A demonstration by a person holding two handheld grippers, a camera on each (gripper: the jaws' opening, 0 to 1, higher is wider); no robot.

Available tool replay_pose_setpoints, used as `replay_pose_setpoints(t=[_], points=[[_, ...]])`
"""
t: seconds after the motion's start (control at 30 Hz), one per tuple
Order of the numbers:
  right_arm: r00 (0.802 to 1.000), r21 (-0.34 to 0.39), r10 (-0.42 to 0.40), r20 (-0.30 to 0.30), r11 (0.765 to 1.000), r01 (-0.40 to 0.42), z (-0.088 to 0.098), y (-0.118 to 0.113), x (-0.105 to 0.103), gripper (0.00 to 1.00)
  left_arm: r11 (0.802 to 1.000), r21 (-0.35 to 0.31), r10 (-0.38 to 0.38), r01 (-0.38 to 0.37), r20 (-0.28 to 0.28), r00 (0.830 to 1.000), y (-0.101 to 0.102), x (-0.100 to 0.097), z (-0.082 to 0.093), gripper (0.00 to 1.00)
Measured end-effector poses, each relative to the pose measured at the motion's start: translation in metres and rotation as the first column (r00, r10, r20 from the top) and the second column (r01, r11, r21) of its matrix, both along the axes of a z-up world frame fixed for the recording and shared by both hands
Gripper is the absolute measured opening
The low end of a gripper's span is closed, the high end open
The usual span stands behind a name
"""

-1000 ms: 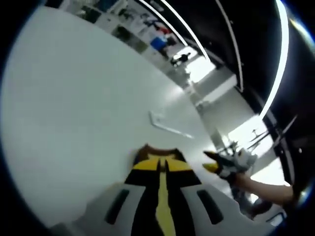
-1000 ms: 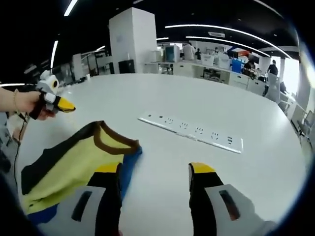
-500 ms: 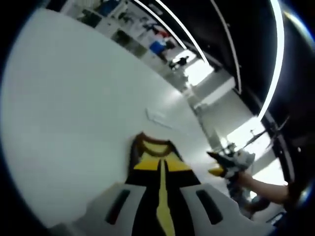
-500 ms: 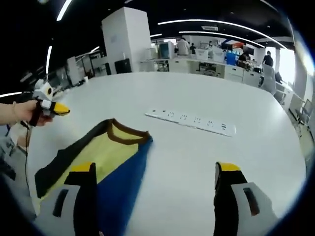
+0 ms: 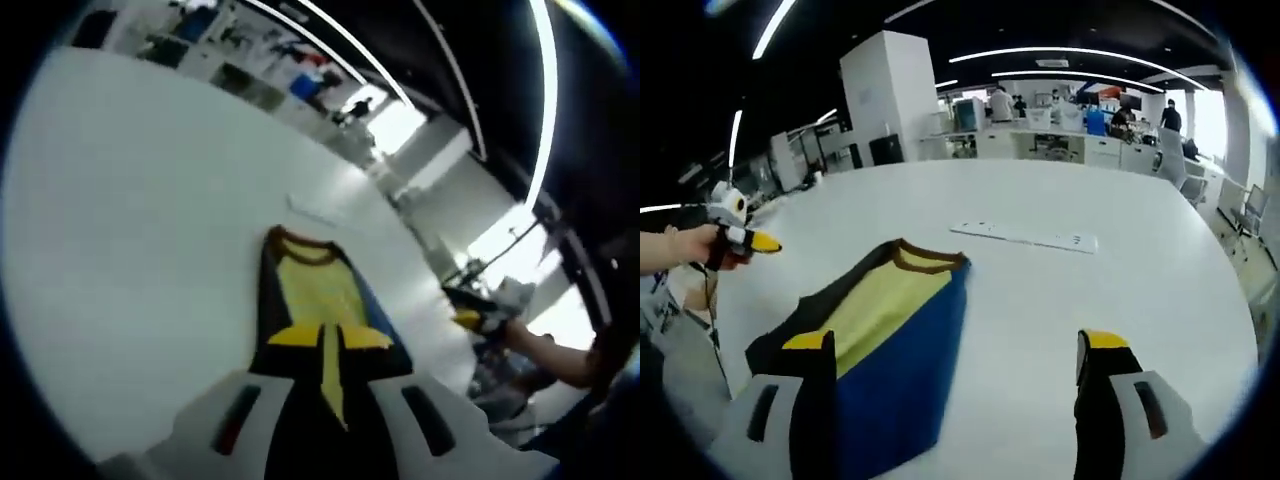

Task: Fold the garment on the visible template until the final outline fits inside the template.

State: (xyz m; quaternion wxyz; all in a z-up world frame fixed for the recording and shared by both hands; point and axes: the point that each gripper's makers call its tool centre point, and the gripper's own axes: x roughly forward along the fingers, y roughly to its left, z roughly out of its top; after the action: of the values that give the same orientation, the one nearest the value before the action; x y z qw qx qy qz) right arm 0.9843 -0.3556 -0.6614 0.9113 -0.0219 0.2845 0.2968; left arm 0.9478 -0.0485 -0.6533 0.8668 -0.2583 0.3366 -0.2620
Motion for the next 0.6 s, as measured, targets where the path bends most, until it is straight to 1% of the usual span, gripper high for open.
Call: replay_pose_setpoints(t=[0.13,0.2,0.27,0.33,0.43,0.6], points=[[1.0,-0.007,0.003,-0.009,1.0,-0.003,0.004,-0.006,-0.026,1.0,0.998,0.046,-0.035,0.035,0.004,0.999,-0.003,-0.024,0.002,0.07],[1.0,0.01,-0.002,-0.011,1.0,0.003,0.007,-0.008,-0.035,1.0,0.995,0.079,-0.056,0.055,0.004,0.998,-0.004,-0.034,0.001,0.1],[1.0,0.009,-0.007,-0.011,1.0,0.007,0.01,-0.012,-0.044,1.0,0.991,0.109,-0.074,0.073,0.005,0.997,-0.005,-0.044,0.0,0.13],[1.0,0.005,-0.006,-0.007,1.0,0.006,0.014,-0.015,-0.053,1.0,0.988,0.125,-0.09,0.089,0.002,0.996,-0.006,-0.053,0.0,0.16],[1.0,0.007,-0.007,-0.005,1.0,0.007,0.021,-0.019,-0.066,1.0,0.982,0.156,-0.105,0.102,0.01,0.994,-0.006,-0.064,0.003,0.22],[1.0,0.001,0.008,-0.001,1.0,-0.008,0.03,-0.021,-0.084,1.0,0.97,0.215,-0.126,0.116,0.034,0.991,-0.002,-0.079,0.011,0.35]])
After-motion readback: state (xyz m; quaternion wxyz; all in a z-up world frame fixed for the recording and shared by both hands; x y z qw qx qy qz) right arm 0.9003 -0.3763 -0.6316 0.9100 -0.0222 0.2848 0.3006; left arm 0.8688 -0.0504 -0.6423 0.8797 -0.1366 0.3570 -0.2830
